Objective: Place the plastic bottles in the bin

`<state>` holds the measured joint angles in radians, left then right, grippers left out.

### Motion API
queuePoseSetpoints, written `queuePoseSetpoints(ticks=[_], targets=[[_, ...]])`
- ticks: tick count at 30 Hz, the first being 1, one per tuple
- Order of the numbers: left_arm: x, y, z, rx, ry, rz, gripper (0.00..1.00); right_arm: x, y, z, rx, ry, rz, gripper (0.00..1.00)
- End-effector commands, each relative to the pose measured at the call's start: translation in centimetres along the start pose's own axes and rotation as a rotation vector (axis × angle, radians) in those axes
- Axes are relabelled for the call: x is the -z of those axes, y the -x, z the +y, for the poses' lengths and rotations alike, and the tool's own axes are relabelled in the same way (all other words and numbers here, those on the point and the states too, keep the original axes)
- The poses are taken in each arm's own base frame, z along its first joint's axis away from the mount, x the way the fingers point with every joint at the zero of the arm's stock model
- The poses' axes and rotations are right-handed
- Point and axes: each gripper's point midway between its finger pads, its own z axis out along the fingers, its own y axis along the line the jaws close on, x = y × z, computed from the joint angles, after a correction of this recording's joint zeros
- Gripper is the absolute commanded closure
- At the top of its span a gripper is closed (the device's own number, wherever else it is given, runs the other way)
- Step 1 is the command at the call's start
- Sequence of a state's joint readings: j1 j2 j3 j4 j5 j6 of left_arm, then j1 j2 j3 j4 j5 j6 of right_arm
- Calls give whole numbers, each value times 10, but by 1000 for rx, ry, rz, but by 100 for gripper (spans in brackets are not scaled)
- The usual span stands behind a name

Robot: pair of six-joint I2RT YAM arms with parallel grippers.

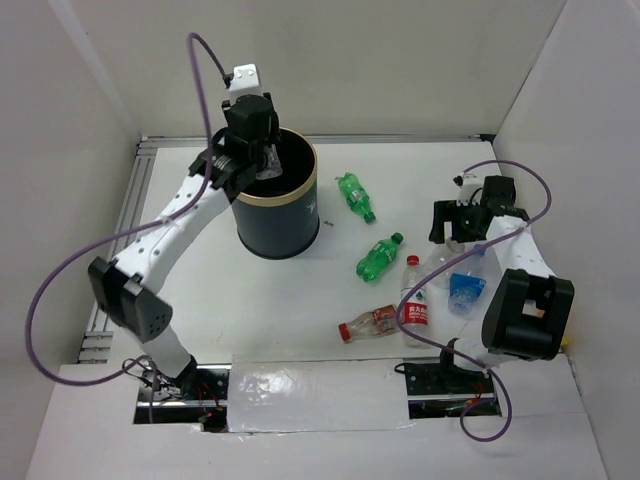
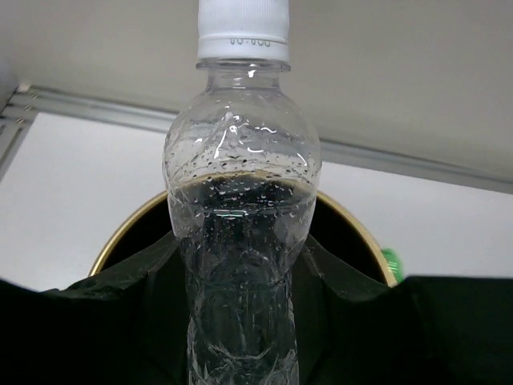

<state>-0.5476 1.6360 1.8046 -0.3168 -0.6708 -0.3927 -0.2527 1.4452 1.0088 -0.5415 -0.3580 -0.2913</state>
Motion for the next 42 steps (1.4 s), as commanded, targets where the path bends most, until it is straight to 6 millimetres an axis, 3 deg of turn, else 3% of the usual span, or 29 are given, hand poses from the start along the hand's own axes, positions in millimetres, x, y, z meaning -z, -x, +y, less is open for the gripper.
queuePoseSetpoints(ticks=[1, 4, 5, 6, 9, 11, 12, 15, 16, 18, 19, 20, 21, 24, 25, 26, 27, 28, 29, 30, 31, 33, 34, 36, 37, 38, 39, 41, 42], targets=[[-43, -14, 21, -4, 93, 7, 75, 12, 4, 0, -16, -8, 22, 4], [-61, -33, 24, -26, 111, 44, 54, 10, -6, -3, -40, 4, 89, 3], [-62, -31, 23, -33, 109, 37, 34, 11, -4, -7, -42, -16, 103, 3], [-63, -34, 22, -46, 97, 42, 26, 6, -10, -10, -53, -17, 139, 3], [-63, -38, 25, -43, 85, 46, 5, 2, -20, -15, -84, -37, 209, 3], [-56, -32, 20, -54, 59, 28, 0, -5, -32, -19, -123, -57, 263, 4], [-45, -20, 18, -64, 40, 2, 0, -6, -36, -22, -125, -72, 278, 4], [-13, -12, -13, -152, -58, -62, 0, -15, -46, -26, -177, -97, 325, 5], [14, -14, -32, -178, -133, -73, 0, -17, -49, -26, -180, -95, 335, 5], [44, -20, -58, -233, -272, -88, 0, -26, -56, -29, -208, -101, 365, 6], [74, -41, -74, -269, -367, -63, 0, -32, -64, -29, -217, -93, 397, 6], [91, -54, -89, -279, -459, -47, 0, -35, -64, -30, -229, -94, 402, 8], [113, -91, -101, -327, -533, 7, 0, -39, -63, -29, -233, -80, 405, 14], [157, -134, -108, -349, -655, 81, 0, -41, -55, -23, -227, -28, 387, 41], [175, -174, -105, -392, -694, 146, 0, -39, -46, -21, -211, -13, 360, 51], [189, -188, -108, -390, -759, 172, 0, -31, -38, -17, -196, 8, 341, 68], [204, -192, -106, -361, -802, 181, 0, -27, -25, -10, -152, 66, 305, 75], [219, -222, -102, -388, -860, 213, 0, -18, 5, -11, -108, 77, 237, 82], [234, -234, -104, -378, -927, 234, 2, -9, 16, -5, -86, 113, 223, 94], [242, -242, -103, -377, -965, 241, 2, 0, 36, -1, -7, 160, 177, 97], [253, -258, -98, -369, -1006, 257, 2, 18, 84, 14, 62, 230, 50, 99], [261, -275, -96, -370, -1040, 282, 3, 34, 122, 36, 183, 331, -38, 100], [260, -281, -93, -373, -1040, 285, 3, 60, 168, 66, 293, 412, -172, 100], [264, -297, -92, -394, -1056, 312, 3, 77, 202, 98, 388, 506, -269, 100], [262, -306, -92, -404, -1052, 324, 3, 105, 231, 137, 502, 595, -382, 100], [266, -312, -93, -417, -1061, 335, 3, 114, 242, 157, 544, 643, -429, 100], [269, -315, -96, -422, -1066, 333, 3, 127, 266, 178, 576, 674, -523, 100], [277, -315, -106, -434, -1096, 325, 3, 143, 277, 236, 671, 813, -626, 100], [273, -321, -106, -444, -1078, 330, 3, 166, 302, 260, 772, 816, -791, 100]])
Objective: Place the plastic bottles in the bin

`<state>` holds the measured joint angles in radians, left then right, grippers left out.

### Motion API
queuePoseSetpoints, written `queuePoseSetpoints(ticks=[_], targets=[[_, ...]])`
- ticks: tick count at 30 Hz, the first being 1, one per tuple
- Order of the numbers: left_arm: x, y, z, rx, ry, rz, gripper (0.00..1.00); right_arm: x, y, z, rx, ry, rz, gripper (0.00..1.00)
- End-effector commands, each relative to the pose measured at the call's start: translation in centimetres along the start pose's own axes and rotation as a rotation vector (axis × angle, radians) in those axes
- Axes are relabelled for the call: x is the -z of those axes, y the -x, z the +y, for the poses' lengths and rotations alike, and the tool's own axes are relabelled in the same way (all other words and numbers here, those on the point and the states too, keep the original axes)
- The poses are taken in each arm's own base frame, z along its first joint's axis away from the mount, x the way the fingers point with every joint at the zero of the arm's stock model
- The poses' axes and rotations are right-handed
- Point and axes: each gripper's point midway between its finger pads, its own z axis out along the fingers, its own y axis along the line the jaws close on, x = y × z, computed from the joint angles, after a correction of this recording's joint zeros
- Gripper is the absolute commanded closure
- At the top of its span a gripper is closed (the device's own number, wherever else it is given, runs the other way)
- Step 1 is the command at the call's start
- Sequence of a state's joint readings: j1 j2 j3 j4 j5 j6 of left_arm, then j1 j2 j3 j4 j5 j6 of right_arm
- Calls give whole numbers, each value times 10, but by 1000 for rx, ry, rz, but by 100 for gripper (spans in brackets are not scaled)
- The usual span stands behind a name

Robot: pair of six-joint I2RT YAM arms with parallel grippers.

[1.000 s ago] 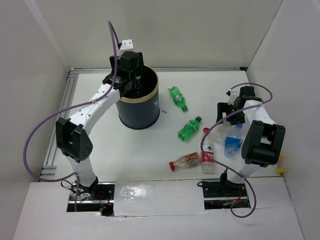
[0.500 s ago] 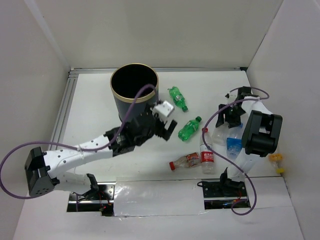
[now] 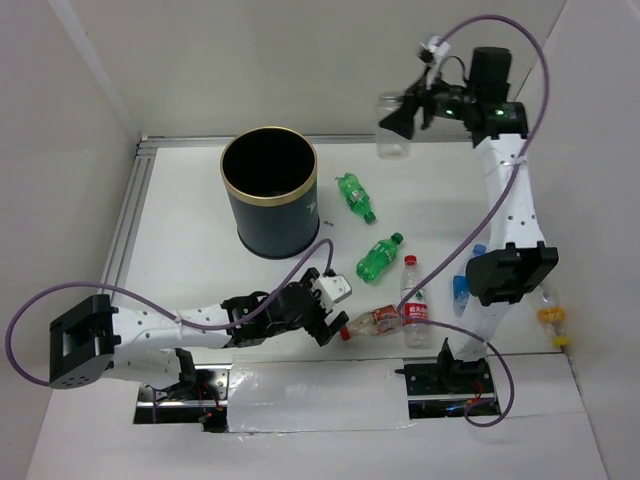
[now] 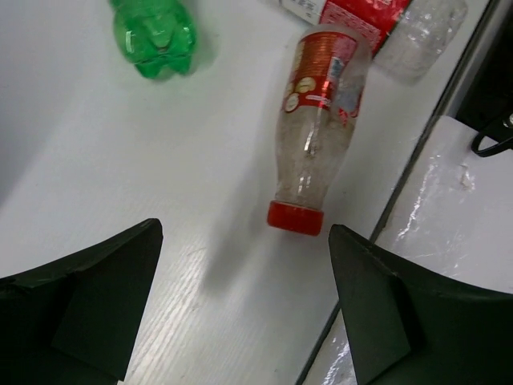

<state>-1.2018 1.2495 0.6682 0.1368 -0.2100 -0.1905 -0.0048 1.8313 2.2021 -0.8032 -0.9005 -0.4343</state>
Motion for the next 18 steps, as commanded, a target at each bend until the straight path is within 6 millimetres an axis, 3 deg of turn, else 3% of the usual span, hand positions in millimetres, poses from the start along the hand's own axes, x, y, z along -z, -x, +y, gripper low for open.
queuePoseSetpoints(ticks=[1, 2, 4, 5, 6, 7, 8, 10, 11, 12, 13, 14, 15, 17, 18], targets=[[-9, 33, -23, 11, -57, -105, 3, -43, 78, 66, 170, 234, -269, 100], [-10, 34, -29, 5, -68, -104, 4, -60, 94, 93, 220, 267, -310, 100], [-15, 28, -33, -2, -76, -90, 4, -97, 95, 109, 243, 326, -325, 100], [-15, 31, -34, 0, -77, -99, 4, -105, 115, 134, 276, 367, -359, 100], [-17, 30, -37, -5, -75, -95, 4, -118, 113, 143, 270, 396, -355, 100], [-16, 35, -40, -7, -77, -106, 4, -145, 96, 144, 239, 417, -323, 100], [-19, 33, -41, -9, -77, -101, 4, -156, 99, 158, 223, 431, -325, 100], [-24, 31, -43, -25, -70, -91, 4, -180, 89, 161, 209, 426, -319, 100], [-26, 35, -44, -33, -72, -103, 4, -189, 79, 165, 189, 439, -305, 93], [-31, 34, -45, -36, -70, -94, 4, -199, 72, 165, 174, 415, -287, 79], [-34, 35, -44, -47, -61, -97, 4, -209, 60, 162, 140, 408, -258, 55], [-38, 36, -45, -48, -60, -92, 4, -207, 60, 162, 127, 410, -252, 28], [-47, 27, -45, -76, -56, -65, 4, -209, 56, 151, 97, 375, -234, 0], [-55, 25, -45, -92, -45, -50, 4, -190, 69, 138, 95, 335, -248, 0], [-60, 25, -45, -112, -44, -46, 4, -186, 63, 123, 64, 281, -229, 0]])
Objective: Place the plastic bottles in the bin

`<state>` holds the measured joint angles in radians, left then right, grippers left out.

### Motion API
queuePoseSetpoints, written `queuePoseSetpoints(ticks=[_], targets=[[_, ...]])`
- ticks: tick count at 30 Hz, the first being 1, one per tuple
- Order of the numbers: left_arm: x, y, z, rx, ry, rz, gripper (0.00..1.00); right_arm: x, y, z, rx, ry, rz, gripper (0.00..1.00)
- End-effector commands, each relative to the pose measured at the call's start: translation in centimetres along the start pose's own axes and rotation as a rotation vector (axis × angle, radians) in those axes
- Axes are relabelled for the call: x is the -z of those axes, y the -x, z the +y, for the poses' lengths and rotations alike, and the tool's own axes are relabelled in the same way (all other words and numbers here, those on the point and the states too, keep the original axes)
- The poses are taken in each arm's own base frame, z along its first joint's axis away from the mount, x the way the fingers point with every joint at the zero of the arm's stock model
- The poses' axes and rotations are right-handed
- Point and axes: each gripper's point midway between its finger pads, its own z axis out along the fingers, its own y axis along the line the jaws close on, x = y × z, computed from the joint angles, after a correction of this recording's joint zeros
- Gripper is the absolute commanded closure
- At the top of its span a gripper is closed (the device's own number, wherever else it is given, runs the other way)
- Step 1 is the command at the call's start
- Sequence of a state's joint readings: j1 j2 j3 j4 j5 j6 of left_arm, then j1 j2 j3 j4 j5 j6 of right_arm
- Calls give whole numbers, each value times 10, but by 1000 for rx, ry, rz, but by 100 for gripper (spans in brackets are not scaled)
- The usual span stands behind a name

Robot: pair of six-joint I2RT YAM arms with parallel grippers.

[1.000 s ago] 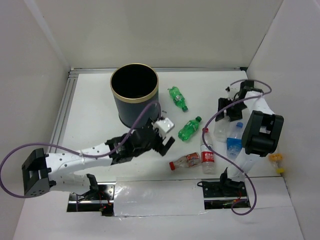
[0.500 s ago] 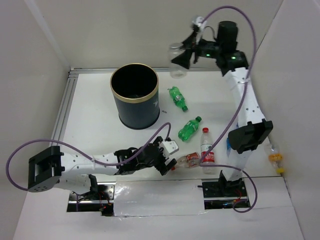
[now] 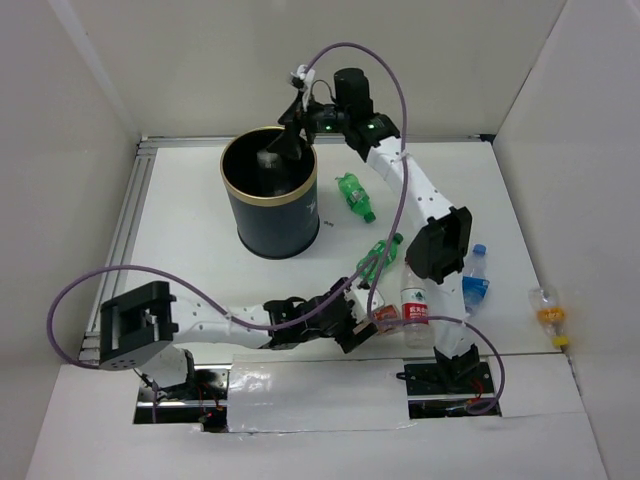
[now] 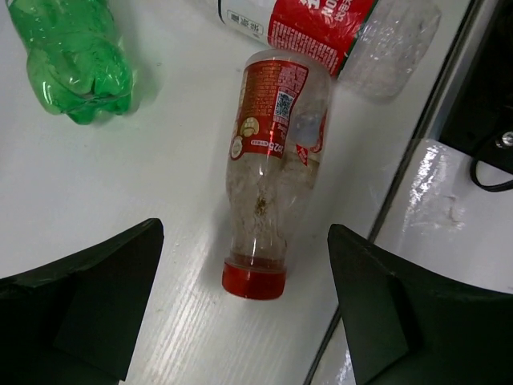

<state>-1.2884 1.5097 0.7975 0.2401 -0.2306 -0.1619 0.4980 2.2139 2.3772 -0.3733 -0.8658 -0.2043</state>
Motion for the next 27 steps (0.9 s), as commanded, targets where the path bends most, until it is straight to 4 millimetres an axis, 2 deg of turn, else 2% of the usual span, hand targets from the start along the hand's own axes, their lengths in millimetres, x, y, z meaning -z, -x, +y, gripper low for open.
queuePoseSetpoints(ticks=[1, 2, 3, 4, 5, 6, 7, 8, 9, 10, 11, 12, 13, 14, 15, 16, 17, 19, 20, 21, 22, 23, 24, 25, 26, 27], targets=[[-21, 21, -3, -40, 12, -54, 5, 75, 65, -34, 44, -209, -88, 0], [-26, 18, -3, -68, 13, -43, 5, 92, 62, -43, 29, -241, -77, 0], [-32, 15, -5, -82, 5, -31, 5, 106, 42, -48, -21, -242, -44, 0], [-42, 10, -9, -86, -6, -12, 5, 144, 40, -59, -48, -311, -30, 0], [-47, 7, -15, -105, -38, 0, 6, 161, 29, -63, -73, -333, -6, 0], [-52, 3, -19, -118, -59, 11, 8, 176, -2, -66, -138, -349, 40, 0], [-56, 6, -23, -119, -77, 17, 14, 205, -17, -75, -173, -404, 64, 0], [-61, 0, -27, -122, -95, 37, 19, 223, -22, -64, -197, -424, 92, 0], [-68, -14, -29, -136, -105, 77, 27, 244, -58, -65, -242, -461, 150, 0], [-71, -18, -30, -139, -114, 94, 36, 256, -73, -60, -271, -484, 179, 0], [-73, -23, -28, -130, -96, 104, 58, 271, -70, -49, -265, -521, 188, 0], [-75, -23, -29, -119, -95, 111, 78, 281, -107, -40, -343, -548, 241, 0], [-74, -21, -25, -111, -66, 125, 93, 300, -119, -37, -379, -586, 248, 0], [-74, -19, -21, -105, -42, 133, 100, 313, -116, -26, -375, -613, 240, 0], [-70, -11, -19, -104, -32, 122, 100, 319, -125, -19, -384, -622, 251, 0], [-62, 9, -17, -95, -24, 75, 100, 332, -150, -13, -428, -664, 287, 0], [-54, 23, -15, -90, -16, 48, 100, 338, -152, -2, -447, -680, 297, 0], [-37, 56, -7, -76, 22, -25, 100, 349, -173, 10, -490, -710, 350, 0], [-20, 92, 7, -44, 44, -104, 100, 355, -179, 19, -517, -708, 372, 0], [-10, 107, 21, -30, 87, -127, 100, 357, -184, 24, -500, -695, 407, 0], [1, 124, 35, -11, 118, -164, 100, 362, -198, 30, -531, -704, 441, 0], [14, 150, 64, 16, 181, -222, 100, 367, -203, 37, -556, -706, 453, 0], [37, 172, 86, 45, 237, -281, 100, 371, -205, 42, -555, -708, 461, 0], [50, 187, 106, 68, 274, -327, 100, 371, -214, 48, -551, -689, 470, 0], [68, 202, 146, 117, 354, -379, 100, 371, -218, 54, -554, -678, 481, 3], [83, 212, 168, 139, 407, -417, 100, 371, -219, 60, -548, -671, 489, 11]])
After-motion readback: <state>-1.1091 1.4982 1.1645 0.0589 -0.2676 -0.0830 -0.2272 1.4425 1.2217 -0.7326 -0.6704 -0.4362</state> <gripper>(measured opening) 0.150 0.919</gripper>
